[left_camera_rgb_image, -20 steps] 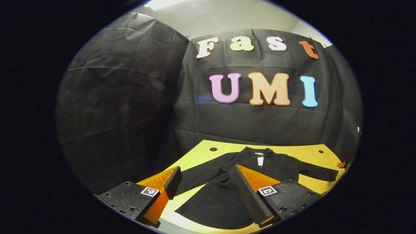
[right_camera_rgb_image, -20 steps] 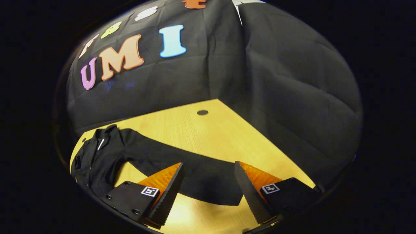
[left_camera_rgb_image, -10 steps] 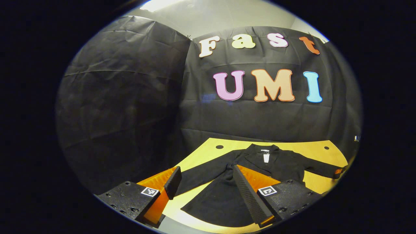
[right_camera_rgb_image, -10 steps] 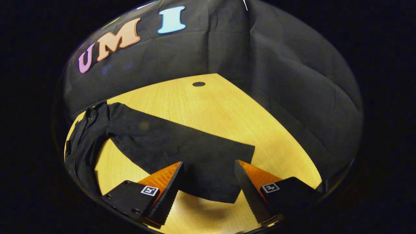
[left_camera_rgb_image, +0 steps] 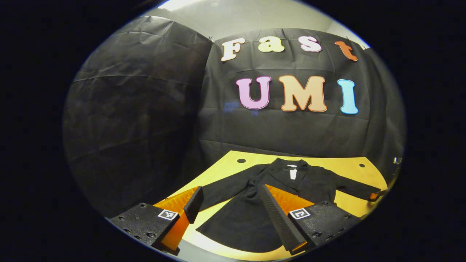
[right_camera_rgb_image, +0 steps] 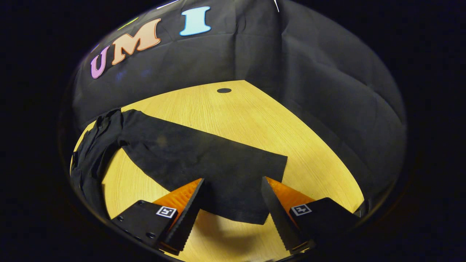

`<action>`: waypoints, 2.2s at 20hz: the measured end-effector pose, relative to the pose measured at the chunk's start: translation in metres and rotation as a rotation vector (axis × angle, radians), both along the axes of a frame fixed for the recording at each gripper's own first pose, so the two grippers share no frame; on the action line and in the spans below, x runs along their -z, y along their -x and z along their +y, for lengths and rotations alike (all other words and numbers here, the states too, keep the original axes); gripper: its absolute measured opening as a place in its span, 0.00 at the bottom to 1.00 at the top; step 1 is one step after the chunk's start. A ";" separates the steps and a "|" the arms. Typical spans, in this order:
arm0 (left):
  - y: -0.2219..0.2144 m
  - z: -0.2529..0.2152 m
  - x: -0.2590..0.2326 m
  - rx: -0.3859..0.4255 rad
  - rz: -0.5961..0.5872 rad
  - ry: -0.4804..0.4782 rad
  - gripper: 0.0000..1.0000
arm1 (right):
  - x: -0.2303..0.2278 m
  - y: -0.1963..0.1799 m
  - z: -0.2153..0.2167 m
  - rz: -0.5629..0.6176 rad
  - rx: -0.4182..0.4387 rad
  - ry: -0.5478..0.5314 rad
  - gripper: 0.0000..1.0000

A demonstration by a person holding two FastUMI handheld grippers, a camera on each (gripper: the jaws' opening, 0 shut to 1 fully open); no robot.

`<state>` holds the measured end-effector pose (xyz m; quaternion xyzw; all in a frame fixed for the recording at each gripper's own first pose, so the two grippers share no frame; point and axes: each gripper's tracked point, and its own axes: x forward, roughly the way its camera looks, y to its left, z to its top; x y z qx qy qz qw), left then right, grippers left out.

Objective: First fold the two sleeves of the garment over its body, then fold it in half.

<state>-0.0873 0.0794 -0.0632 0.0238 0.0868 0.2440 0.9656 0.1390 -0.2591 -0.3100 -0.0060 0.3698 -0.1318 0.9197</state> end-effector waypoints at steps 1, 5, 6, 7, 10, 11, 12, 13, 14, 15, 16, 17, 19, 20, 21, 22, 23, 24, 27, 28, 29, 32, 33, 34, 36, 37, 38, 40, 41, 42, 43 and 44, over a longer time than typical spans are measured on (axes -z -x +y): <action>0.000 -0.003 0.001 0.004 -0.002 0.010 0.96 | -0.001 -0.001 0.001 0.001 0.000 -0.003 0.92; -0.005 -0.015 0.003 0.022 -0.036 0.047 0.96 | 0.001 -0.003 0.008 0.004 -0.036 -0.023 0.53; -0.007 -0.017 0.006 0.025 -0.040 0.054 0.96 | 0.002 -0.004 0.013 0.002 -0.038 -0.032 0.42; -0.010 -0.021 0.008 0.031 -0.042 0.061 0.96 | 0.002 -0.004 0.015 -0.002 -0.049 -0.040 0.30; -0.016 -0.031 0.011 0.050 -0.049 0.083 0.95 | 0.003 -0.003 0.015 -0.002 -0.049 -0.061 0.10; -0.017 -0.032 0.010 0.056 -0.050 0.083 0.95 | 0.001 -0.001 0.016 0.007 -0.036 -0.070 0.06; -0.016 -0.032 0.010 0.058 -0.050 0.079 0.95 | 0.002 -0.003 0.016 0.013 -0.029 -0.076 0.04; -0.015 -0.031 0.009 0.059 -0.048 0.076 0.96 | 0.002 -0.003 0.017 0.015 -0.026 -0.082 0.04; -0.015 -0.029 0.009 0.059 -0.048 0.074 0.96 | 0.002 -0.004 0.017 0.016 -0.027 -0.086 0.04; -0.014 -0.027 0.008 0.058 -0.049 0.076 0.96 | 0.002 -0.004 0.017 0.018 -0.025 -0.091 0.04; -0.014 -0.025 0.009 0.059 -0.050 0.080 0.96 | 0.001 -0.004 0.017 0.020 -0.012 -0.098 0.04; -0.013 -0.023 0.010 0.061 -0.047 0.085 0.96 | 0.002 -0.004 0.017 0.027 -0.005 -0.097 0.02; -0.011 -0.016 0.013 0.065 -0.035 0.088 0.96 | 0.000 -0.004 0.018 0.046 0.001 -0.084 0.02; -0.011 -0.012 0.014 0.066 -0.029 0.089 0.96 | -0.002 -0.004 0.021 0.058 0.003 -0.085 0.02; -0.011 -0.007 0.013 0.070 -0.029 0.093 0.96 | -0.004 -0.005 0.027 0.062 0.007 -0.081 0.02; -0.011 -0.004 0.010 0.078 -0.031 0.096 0.96 | -0.010 -0.007 0.034 0.050 0.009 -0.079 0.02; -0.013 0.000 0.008 0.086 -0.035 0.094 0.95 | -0.018 -0.009 0.042 0.030 0.009 -0.080 0.02; -0.015 0.005 0.008 0.090 -0.031 0.090 0.95 | -0.028 -0.012 0.051 0.008 0.007 -0.068 0.02; -0.020 0.018 0.003 0.114 -0.032 0.085 0.95 | -0.057 -0.033 0.090 -0.037 -0.062 -0.020 0.02; -0.020 0.022 0.001 0.124 -0.034 0.085 0.95 | -0.068 -0.044 0.109 -0.053 -0.092 -0.012 0.02; -0.022 0.027 0.001 0.131 -0.035 0.082 0.95 | -0.079 -0.054 0.126 -0.074 -0.120 0.004 0.02; -0.023 0.043 -0.004 0.142 -0.040 0.085 0.95 | -0.111 -0.084 0.194 -0.138 -0.212 0.013 0.02; -0.023 0.048 -0.005 0.146 -0.043 0.090 0.95 | -0.119 -0.094 0.221 -0.159 -0.243 0.009 0.02; -0.023 0.053 -0.006 0.148 -0.044 0.094 0.96 | -0.128 -0.104 0.247 -0.181 -0.273 0.003 0.02; -0.021 0.066 -0.007 0.146 -0.046 0.100 0.96 | -0.142 -0.120 0.299 -0.222 -0.326 -0.016 0.02; -0.021 0.073 -0.007 0.143 -0.046 0.105 0.96 | -0.146 -0.127 0.325 -0.240 -0.350 -0.032 0.02; -0.020 0.079 -0.006 0.140 -0.046 0.112 0.96 | -0.149 -0.133 0.350 -0.254 -0.376 -0.047 0.02; -0.019 0.091 -0.002 0.127 -0.036 0.124 0.96 | -0.150 -0.142 0.399 -0.264 -0.444 -0.054 0.02; -0.019 0.099 -0.003 0.123 -0.037 0.128 0.96 | -0.150 -0.144 0.425 -0.267 -0.485 -0.054 0.02; -0.018 0.105 -0.004 0.117 -0.039 0.130 0.95 | -0.150 -0.146 0.451 -0.271 -0.524 -0.056 0.02; -0.018 0.111 -0.004 0.113 -0.036 0.131 0.96 | -0.150 -0.148 0.476 -0.274 -0.552 -0.060 0.02; -0.017 0.117 -0.002 0.109 -0.033 0.132 0.95 | -0.149 -0.150 0.501 -0.275 -0.579 -0.073 0.02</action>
